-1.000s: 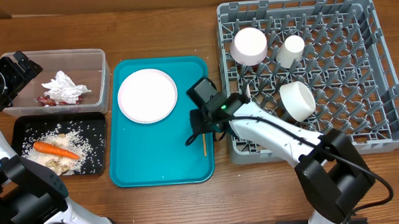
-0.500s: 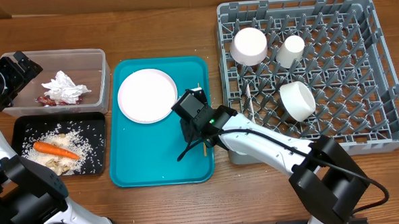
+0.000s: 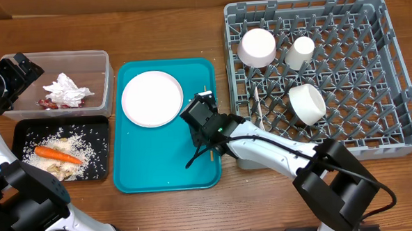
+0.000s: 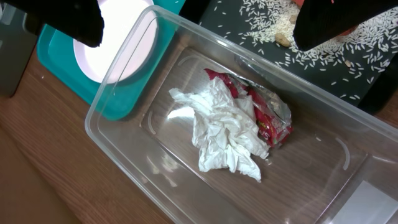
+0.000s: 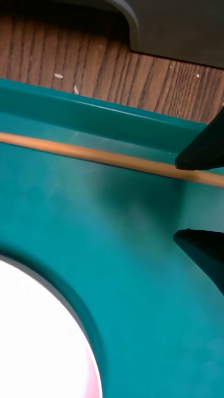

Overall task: Sort waste into correct bins and load items into the dishwasher rack
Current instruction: 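Lower the right gripper onto the wooden chopstick and grasp it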

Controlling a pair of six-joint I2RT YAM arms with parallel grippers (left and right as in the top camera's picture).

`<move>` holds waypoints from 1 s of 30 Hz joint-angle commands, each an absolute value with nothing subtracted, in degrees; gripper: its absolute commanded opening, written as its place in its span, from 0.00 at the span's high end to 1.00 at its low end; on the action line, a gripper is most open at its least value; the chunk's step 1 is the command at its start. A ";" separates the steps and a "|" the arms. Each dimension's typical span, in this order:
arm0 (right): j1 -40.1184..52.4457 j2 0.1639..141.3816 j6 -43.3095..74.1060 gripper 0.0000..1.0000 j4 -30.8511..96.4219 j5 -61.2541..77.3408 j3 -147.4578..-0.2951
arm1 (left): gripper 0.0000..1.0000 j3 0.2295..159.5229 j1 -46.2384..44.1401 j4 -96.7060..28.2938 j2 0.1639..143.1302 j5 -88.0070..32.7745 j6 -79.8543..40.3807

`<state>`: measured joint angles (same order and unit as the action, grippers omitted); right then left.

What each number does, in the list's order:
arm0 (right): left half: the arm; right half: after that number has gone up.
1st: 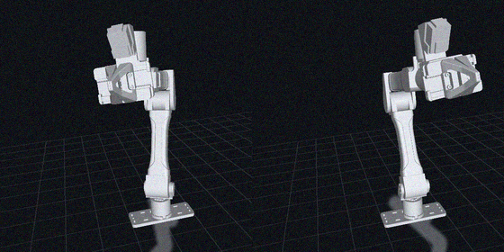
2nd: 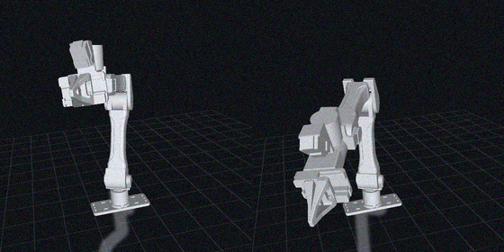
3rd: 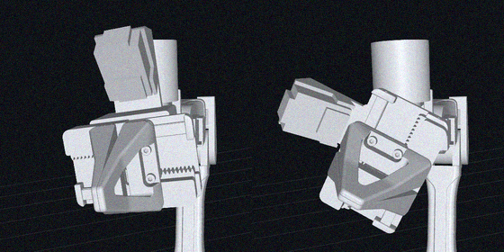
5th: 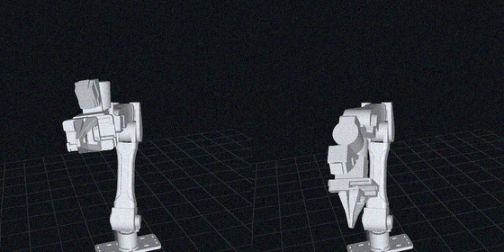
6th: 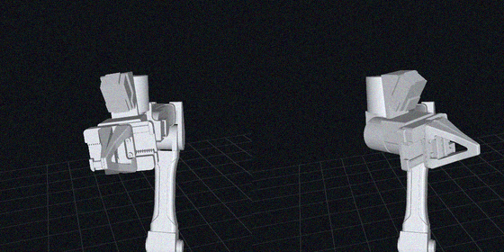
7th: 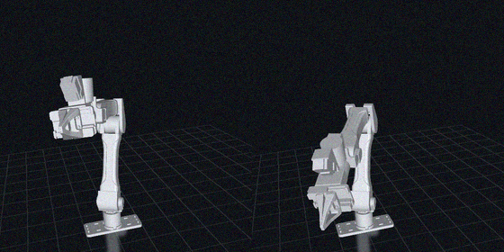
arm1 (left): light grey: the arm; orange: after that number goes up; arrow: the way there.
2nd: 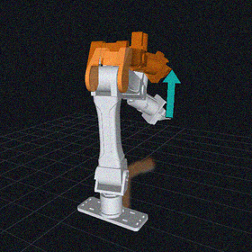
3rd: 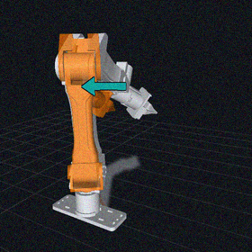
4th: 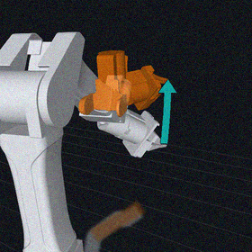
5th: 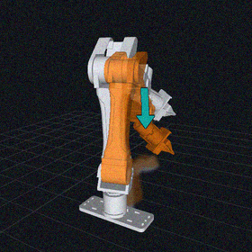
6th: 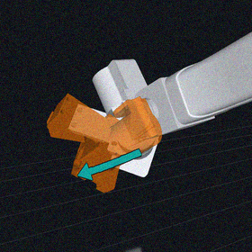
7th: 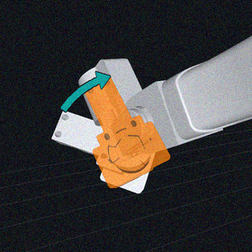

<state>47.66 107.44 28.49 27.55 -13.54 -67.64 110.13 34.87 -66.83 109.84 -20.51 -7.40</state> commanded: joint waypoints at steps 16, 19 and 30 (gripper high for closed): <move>47.55 111.61 30.48 0.67 26.20 -15.27 -67.13 | 0.00 110.00 34.48 -66.83 110.26 -20.32 -7.90; 47.55 111.63 30.48 0.71 26.22 -15.27 -67.13 | 0.00 110.00 34.48 -66.83 110.26 -20.32 -7.90; 47.55 111.63 30.48 0.84 26.63 -15.25 -67.13 | 0.00 110.00 34.48 -66.83 110.26 -20.32 -7.90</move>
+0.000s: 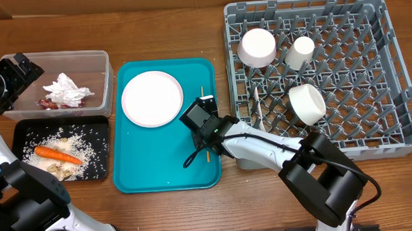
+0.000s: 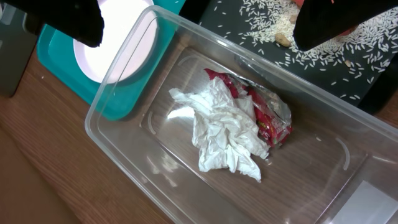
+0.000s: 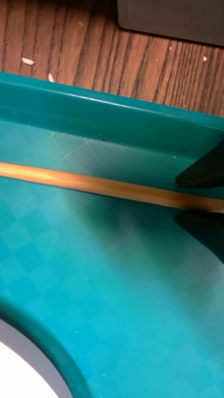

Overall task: Sort waste into correct bins and load items into the dishwasher rack
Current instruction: 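Lower the right gripper onto the wooden chopstick and grasp it, then lift the chopstick and carry it right over the dish rack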

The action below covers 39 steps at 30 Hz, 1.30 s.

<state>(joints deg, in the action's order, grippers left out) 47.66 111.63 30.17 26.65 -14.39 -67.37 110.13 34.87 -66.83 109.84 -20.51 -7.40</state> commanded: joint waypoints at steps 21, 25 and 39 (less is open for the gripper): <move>47.57 111.63 33.39 0.73 27.07 -15.18 -67.13 | 0.00 110.00 34.48 -66.83 110.26 -20.32 -7.90; 47.55 111.63 35.70 0.73 27.31 -15.22 -67.13 | 0.00 110.00 34.48 -66.83 110.26 -20.32 -7.90; 47.55 112.51 35.66 0.96 27.55 -15.46 -67.20 | 0.00 110.00 34.48 -66.83 110.26 -20.32 -7.90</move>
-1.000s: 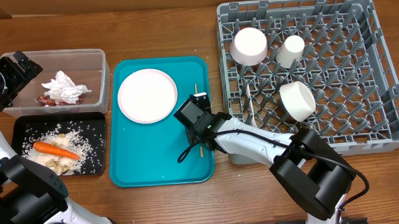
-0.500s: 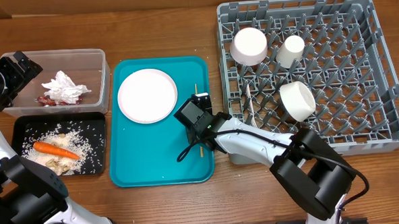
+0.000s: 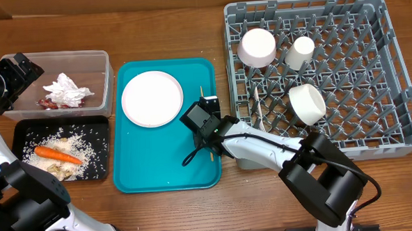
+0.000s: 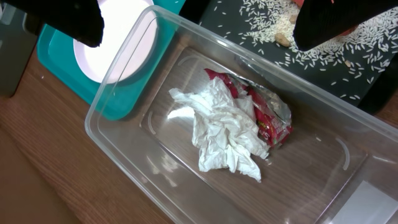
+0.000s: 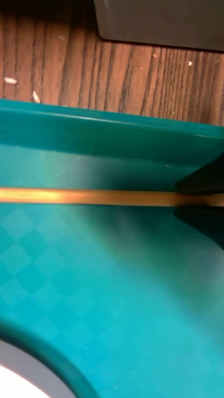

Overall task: Sort waste into correct bins and load items into the dishwasher rack
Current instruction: 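Lift the chopstick and carry it right over the dish rack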

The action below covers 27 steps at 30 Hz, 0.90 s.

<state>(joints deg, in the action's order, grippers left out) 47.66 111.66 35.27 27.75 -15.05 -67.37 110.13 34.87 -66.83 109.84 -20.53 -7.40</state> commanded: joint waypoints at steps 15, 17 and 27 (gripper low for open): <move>47.51 110.91 35.59 0.96 30.98 -18.59 -73.10 | 0.00 110.00 34.48 -66.83 110.26 -20.32 -7.90; 47.51 109.54 35.62 0.96 31.42 -18.15 -73.97 | 0.00 110.00 34.48 -66.83 110.26 -20.32 -7.90; 45.89 100.40 32.56 0.96 32.49 -18.22 -74.35 | 0.00 110.00 34.48 -66.83 110.26 -20.32 -7.90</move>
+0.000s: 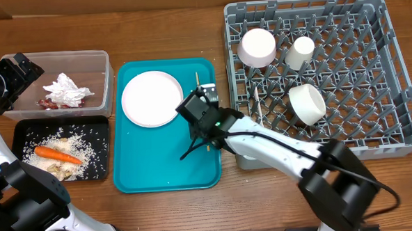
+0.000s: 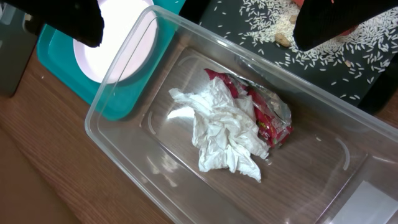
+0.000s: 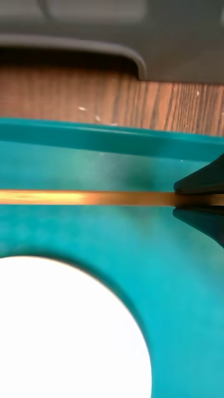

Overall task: Sort waste into correct bins and load items into the dishwasher rack
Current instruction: 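Lift the chopstick and carry it right over the dish rack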

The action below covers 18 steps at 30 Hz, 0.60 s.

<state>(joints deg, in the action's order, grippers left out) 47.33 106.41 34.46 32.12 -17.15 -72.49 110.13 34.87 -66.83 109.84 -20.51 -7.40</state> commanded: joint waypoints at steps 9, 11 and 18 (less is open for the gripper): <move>37.32 89.17 27.75 0.96 41.15 -18.31 -74.35 | 0.00 110.00 34.48 -66.83 110.26 -20.32 -7.90; 34.54 87.94 26.50 0.96 43.00 -18.39 -74.35 | 0.00 110.00 34.48 -66.83 110.26 -20.32 -7.90; 24.82 88.49 26.00 0.96 49.08 -17.12 -74.22 | 0.00 110.00 34.48 -66.83 110.26 -20.32 -7.90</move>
<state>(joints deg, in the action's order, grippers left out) 27.22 88.58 27.38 48.34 -17.41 -73.14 110.13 34.87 -66.83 109.84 -20.51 -7.40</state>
